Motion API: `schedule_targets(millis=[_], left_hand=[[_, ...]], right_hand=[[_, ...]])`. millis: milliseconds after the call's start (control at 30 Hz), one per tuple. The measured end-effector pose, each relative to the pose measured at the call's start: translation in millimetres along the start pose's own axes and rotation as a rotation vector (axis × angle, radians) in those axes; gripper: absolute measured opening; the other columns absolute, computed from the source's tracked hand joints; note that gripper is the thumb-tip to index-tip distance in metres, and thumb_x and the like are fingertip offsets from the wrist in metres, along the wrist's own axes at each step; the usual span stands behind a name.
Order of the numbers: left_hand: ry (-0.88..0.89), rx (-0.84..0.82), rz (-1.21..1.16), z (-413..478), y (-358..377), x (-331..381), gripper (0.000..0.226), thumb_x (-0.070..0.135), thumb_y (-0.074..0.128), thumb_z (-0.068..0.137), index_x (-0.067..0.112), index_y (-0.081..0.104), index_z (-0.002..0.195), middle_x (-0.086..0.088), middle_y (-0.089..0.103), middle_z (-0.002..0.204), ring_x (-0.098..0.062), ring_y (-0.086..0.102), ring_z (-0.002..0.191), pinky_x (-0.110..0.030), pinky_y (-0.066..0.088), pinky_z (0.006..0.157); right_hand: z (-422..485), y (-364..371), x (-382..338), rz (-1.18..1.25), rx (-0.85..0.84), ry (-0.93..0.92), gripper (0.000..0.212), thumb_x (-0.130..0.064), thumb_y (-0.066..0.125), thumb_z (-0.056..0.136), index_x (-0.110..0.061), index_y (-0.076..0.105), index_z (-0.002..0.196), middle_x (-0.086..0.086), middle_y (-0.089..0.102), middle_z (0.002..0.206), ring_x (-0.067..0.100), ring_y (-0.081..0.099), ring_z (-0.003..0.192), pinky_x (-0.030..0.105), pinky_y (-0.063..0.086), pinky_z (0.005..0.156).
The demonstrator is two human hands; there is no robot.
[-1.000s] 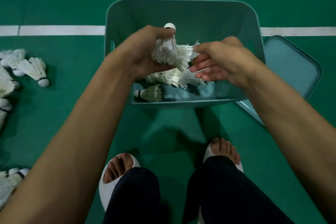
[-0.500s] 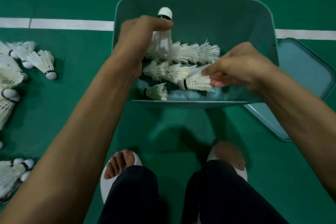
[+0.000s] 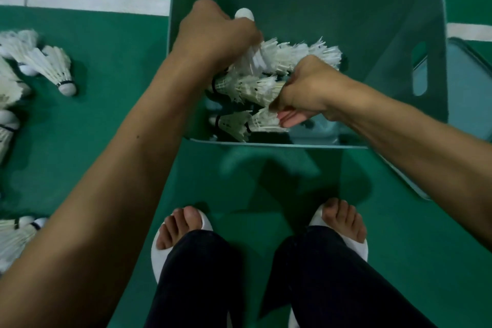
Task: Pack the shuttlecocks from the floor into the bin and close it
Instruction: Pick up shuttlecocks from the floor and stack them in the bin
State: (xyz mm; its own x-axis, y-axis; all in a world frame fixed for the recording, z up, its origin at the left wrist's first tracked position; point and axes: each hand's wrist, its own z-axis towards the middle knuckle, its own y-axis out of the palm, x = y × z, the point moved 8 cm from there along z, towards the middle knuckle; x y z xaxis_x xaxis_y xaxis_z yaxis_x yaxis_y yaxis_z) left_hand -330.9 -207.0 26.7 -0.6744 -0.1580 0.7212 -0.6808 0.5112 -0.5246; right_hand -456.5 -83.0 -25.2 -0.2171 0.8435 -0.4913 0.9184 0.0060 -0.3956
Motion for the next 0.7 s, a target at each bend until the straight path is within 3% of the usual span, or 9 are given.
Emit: schedule_targets(millis=[167,300,367,500,600,700], left_hand=[[0.036,0.063,0.038,14,0,0,0.037,0.041,0.069,0.078,0.011,0.069,0.099,-0.006,0.07,0.092,-0.022,0.07,0.082,-0.044,0.062,0.08],[0.044,0.085,0.004,11,-2,-4,0.027,0.029,0.069,0.078,0.008,0.062,0.094,-0.005,0.065,0.088,-0.024,0.07,0.085,-0.044,0.063,0.079],[0.047,0.084,0.025,7,-4,-5,0.023,0.027,0.074,0.079,0.011,0.06,0.087,-0.002,0.061,0.08,-0.023,0.068,0.082,-0.039,0.061,0.075],[0.087,0.038,-0.012,-10,-3,-2,0.035,0.035,0.089,0.067,0.01,0.066,0.075,-0.001,0.057,0.064,-0.018,0.051,0.059,-0.029,0.044,0.06],[0.088,0.003,-0.073,-18,-1,0,0.034,0.031,0.088,0.07,0.005,0.07,0.083,-0.004,0.065,0.071,-0.02,0.058,0.063,-0.035,0.056,0.068],[0.027,-0.149,-0.193,-25,16,-1,0.032,0.018,0.082,0.08,-0.006,0.071,0.099,-0.014,0.071,0.082,-0.023,0.065,0.069,-0.049,0.062,0.079]], right_hand=[[10,28,-1,0.137,-0.053,0.109,0.014,0.009,0.067,0.093,0.008,0.054,0.087,0.027,0.068,0.072,0.032,0.072,0.064,0.05,0.061,0.053],[17,46,9,0.315,-0.097,0.178,0.019,0.011,0.047,0.101,0.006,0.052,0.084,0.017,0.058,0.049,0.021,0.054,0.045,0.044,0.059,0.042],[18,43,7,0.292,-0.123,0.139,0.018,0.01,0.049,0.101,0.007,0.055,0.085,0.019,0.059,0.066,0.023,0.058,0.054,0.043,0.06,0.045],[7,-4,-4,0.03,-0.073,-0.002,0.021,-0.005,0.068,0.096,0.013,0.061,0.088,0.029,0.072,0.088,0.037,0.075,0.073,0.043,0.064,0.059],[-14,-45,-9,0.084,-0.041,-0.034,0.021,-0.008,0.07,0.094,0.013,0.069,0.096,0.027,0.077,0.089,0.032,0.077,0.067,0.031,0.064,0.061],[-27,-64,-4,0.315,0.013,-0.087,0.041,-0.035,0.062,0.1,0.005,0.071,0.098,0.022,0.078,0.092,0.026,0.077,0.066,0.027,0.063,0.056]])
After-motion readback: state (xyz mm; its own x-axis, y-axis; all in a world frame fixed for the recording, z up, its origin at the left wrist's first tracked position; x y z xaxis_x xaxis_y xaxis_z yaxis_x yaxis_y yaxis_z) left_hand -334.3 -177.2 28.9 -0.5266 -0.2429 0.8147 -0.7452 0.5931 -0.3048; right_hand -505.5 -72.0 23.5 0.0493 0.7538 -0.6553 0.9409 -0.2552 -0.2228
